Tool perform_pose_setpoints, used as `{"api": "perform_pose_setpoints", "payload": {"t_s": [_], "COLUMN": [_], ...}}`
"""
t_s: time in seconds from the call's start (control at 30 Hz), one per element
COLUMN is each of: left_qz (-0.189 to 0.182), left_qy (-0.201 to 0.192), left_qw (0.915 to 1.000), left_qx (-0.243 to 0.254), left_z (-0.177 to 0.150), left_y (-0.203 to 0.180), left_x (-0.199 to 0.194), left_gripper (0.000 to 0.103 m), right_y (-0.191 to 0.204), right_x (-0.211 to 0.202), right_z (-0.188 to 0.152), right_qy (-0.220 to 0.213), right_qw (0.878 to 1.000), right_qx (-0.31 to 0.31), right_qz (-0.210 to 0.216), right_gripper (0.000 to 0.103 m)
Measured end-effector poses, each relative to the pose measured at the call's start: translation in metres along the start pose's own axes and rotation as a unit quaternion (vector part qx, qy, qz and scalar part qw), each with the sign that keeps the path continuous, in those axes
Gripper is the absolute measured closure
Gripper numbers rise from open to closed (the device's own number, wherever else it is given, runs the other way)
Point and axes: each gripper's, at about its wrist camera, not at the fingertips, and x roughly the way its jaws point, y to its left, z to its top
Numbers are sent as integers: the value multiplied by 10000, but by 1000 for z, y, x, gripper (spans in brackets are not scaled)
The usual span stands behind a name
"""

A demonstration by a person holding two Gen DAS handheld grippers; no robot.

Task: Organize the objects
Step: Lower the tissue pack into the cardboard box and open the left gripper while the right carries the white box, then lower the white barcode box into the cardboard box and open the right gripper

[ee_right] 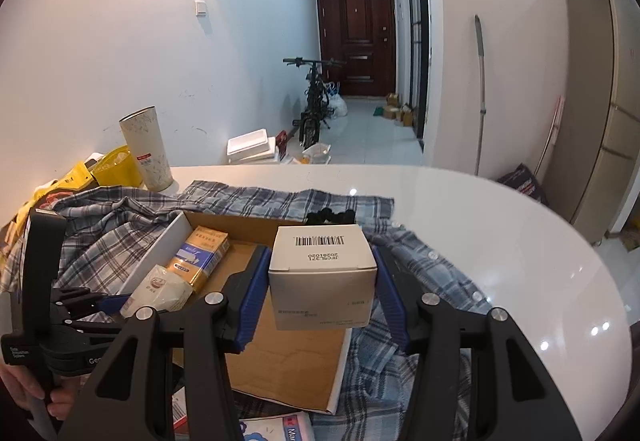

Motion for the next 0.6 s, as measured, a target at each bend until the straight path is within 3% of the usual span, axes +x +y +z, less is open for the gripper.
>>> {"api": "perform_pose_setpoints", "payload": {"t_s": [0.07, 0.13, 0.17, 0.4, 0.6], "left_qz": [-36, -2, 64, -12, 2], "left_qy": [-56, -147, -238, -786, -1006], "left_qw": [10000, 9997, 9994, 9969, 9946], "left_qx": [55, 176, 242, 26, -247], "left_z": [0, -1, -1, 4, 9], "left_y": [-1, -6, -8, 3, 17], "left_x": [-4, -8, -12, -37, -44], "left_gripper": [46, 34, 32, 32, 32], "right_y": [0, 2, 3, 3, 7], "right_x": [1, 0, -1, -3, 0], "right_z": [0, -1, -1, -1, -4], "right_qy": [8, -21, -31, -21, 193], "right_qw": [10000, 10000, 10000, 10000, 9997], "right_qx": [1, -29, -27, 25, -71], "right_qz": [7, -18, -8, 80, 88], "right_gripper": [52, 52, 52, 52, 52]}}
